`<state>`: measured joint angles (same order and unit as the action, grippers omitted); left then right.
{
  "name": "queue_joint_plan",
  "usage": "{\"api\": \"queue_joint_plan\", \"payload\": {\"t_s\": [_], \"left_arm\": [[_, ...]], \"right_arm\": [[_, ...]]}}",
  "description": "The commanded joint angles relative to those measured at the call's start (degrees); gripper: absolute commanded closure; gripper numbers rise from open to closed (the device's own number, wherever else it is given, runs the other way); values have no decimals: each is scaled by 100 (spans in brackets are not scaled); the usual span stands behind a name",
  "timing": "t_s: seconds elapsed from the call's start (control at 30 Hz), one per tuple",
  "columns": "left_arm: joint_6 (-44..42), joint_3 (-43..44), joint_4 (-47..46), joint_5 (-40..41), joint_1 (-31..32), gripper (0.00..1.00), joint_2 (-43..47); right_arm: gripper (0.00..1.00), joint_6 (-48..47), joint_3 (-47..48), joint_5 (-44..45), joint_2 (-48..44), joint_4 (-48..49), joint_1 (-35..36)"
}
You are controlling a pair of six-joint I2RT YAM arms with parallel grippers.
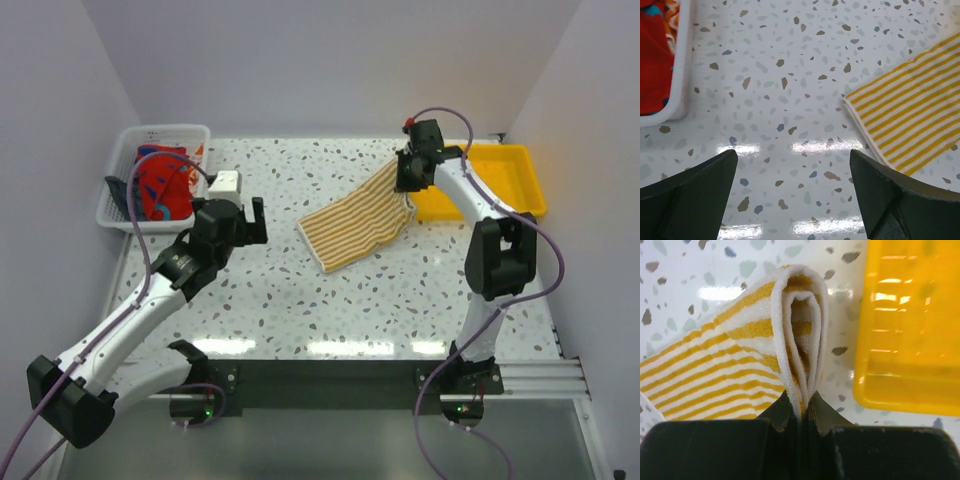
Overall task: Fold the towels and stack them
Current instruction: Neatly place the folded towel into the bin
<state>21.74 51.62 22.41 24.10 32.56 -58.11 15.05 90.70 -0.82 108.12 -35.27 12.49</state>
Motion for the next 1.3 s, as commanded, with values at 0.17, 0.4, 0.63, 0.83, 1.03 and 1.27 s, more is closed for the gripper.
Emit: {"api": "queue_joint_plan", "payload": {"t_s": [0.17, 0.4, 0.63, 0.83, 1.03, 1.27], "left_arm": [[-460, -688, -193, 745, -223, 0, 441], [-495, -705, -176, 816, -267, 0, 1], [-495, -767, -220, 921, -294, 0, -78], [-504, -767, -220, 939, -329, 0, -245], [-521, -776, -246, 983, -381, 0, -385], [-557, -820, -352, 1044, -425, 0, -447]], "right_arm": [[100, -985, 2011, 697, 701, -1122, -677], [100, -1803, 2514, 1013, 1018, -1202, -1117], [100, -1672, 2550, 1110, 1247, -517, -1741], [100, -1689, 2629, 1040, 1598, 151, -1934], [100, -1856, 2979, 1048, 2116, 442, -2005], [100, -2365, 3086, 1514, 2451, 547, -2084]]}}
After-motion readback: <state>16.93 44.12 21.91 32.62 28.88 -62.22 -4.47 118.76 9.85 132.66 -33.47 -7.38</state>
